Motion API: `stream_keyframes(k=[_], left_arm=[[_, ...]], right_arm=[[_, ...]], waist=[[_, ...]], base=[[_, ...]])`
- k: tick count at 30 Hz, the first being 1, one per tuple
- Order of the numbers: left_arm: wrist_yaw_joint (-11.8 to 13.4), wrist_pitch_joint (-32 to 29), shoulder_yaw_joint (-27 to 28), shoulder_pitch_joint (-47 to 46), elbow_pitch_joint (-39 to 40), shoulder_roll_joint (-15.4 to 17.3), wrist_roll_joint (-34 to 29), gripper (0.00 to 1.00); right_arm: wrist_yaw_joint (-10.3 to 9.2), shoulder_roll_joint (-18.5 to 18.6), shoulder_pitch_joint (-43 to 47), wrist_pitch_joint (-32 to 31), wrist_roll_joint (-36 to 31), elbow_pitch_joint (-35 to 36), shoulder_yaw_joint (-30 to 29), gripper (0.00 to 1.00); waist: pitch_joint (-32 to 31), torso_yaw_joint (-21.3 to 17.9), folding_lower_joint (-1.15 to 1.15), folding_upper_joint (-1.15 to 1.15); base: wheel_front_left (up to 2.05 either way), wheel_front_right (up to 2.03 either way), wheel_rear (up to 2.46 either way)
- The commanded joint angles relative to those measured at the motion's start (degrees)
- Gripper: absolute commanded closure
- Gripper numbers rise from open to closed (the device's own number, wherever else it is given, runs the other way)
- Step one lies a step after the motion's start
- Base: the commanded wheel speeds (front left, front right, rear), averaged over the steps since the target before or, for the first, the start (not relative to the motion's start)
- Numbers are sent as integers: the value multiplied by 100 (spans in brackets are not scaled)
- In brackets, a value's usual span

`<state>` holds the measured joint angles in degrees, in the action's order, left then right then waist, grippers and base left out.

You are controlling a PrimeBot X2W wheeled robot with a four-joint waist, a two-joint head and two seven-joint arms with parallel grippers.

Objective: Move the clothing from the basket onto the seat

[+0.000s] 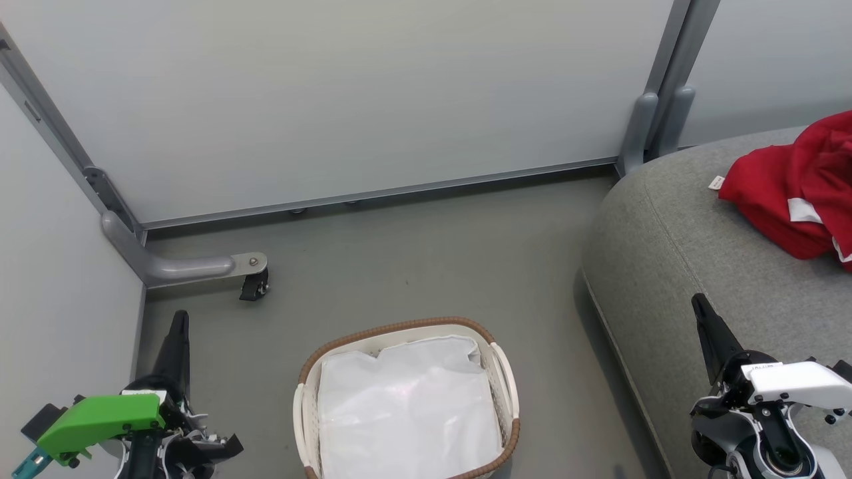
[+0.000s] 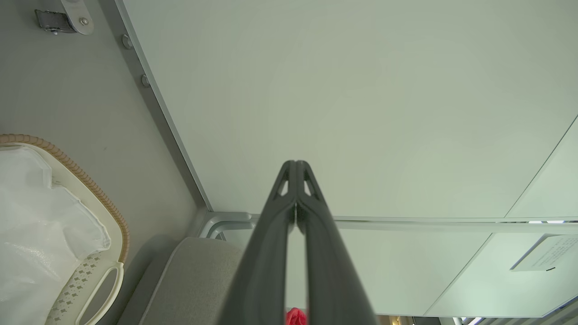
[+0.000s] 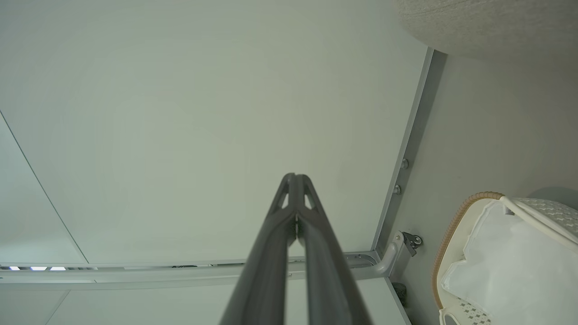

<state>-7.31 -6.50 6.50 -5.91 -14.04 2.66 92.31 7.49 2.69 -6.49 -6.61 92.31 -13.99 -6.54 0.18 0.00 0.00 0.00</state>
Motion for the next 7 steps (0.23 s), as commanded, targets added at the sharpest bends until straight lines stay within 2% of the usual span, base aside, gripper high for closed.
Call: stream_keyframes(k=[1,7], left_arm=[[-36,-28,13,-61,7,40,19,100],[-36,-28,13,-61,7,40,19,100]], right_arm=[[0,36,65,-8,20,16,-12,100],[0,36,66,-8,20,16,-12,100]], waist=[[0,0,0,0],[0,0,0,0]], base=[[0,0,0],[0,0,0]])
